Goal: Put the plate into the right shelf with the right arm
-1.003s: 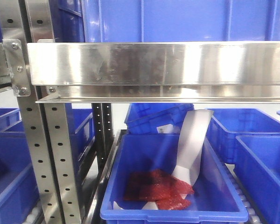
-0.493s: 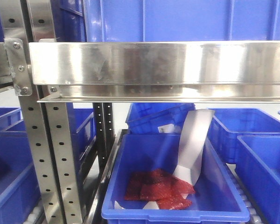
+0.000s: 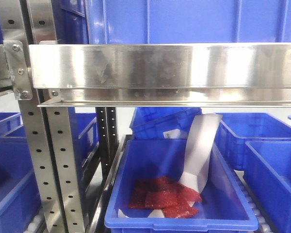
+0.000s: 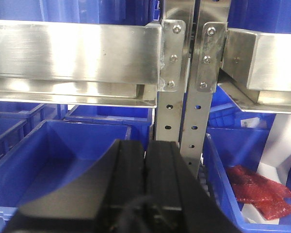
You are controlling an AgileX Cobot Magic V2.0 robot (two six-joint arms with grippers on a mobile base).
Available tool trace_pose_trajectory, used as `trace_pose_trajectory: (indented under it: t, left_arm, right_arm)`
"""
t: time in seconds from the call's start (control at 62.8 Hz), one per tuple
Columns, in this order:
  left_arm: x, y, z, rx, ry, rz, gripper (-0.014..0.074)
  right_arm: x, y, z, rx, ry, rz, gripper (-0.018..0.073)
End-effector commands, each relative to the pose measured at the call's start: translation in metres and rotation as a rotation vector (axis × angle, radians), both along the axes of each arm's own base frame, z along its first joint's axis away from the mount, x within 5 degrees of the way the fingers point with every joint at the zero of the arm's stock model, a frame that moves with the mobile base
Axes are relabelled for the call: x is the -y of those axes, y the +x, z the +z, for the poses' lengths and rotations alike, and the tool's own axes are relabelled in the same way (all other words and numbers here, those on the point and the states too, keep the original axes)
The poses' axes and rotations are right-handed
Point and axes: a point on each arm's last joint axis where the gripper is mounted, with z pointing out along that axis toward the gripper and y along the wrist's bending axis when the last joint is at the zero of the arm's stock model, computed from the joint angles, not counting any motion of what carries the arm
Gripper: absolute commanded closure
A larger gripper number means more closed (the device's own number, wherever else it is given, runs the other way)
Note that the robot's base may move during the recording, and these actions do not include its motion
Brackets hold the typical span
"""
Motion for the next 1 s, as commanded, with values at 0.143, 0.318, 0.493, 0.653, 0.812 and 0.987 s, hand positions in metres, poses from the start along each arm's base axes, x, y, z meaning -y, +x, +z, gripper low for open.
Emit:
trace_pose_trajectory:
  t: [0.143,0.318,0.493,0.653,0.812,0.987]
  left_arm:
    - [0.0,0.0,0.005,0.077,-0.004,-0.003,0.0643]
    - [0.0,0.0,0.005,0.077,-0.004,-0.003,0.0643]
    - [0.0,0.0,0.005,0.077,-0.004,-0.003,0.0643]
    - [0.0,0.0,0.005,0.077,-0.004,-0.003,0.0643]
    - [0.0,0.0,0.005,0.077,-0.004,-0.003,0.0643]
    - [0.0,0.0,0.005,0.077,-0.004,-0.003,0.0643]
  right_arm:
    - [0.009,-0.001,-0.013,0.125,0.034,-0.162,0.0505]
    - [0.01,0.003,-0.032,0.077,0.058,-0.174,0.0505]
    - [0.01,0.003,-0.032,0.078,0.015,-0.173,0.0505]
    - [0.01,0.003,-0.032,0.079,0.0,-0.176,0.0505]
    - [0.01,0.003,-0.032,0.079,-0.003,-0.177,0.0505]
    - [0.01,0.003,-0.032,0.078,0.004,-0.177,0.0505]
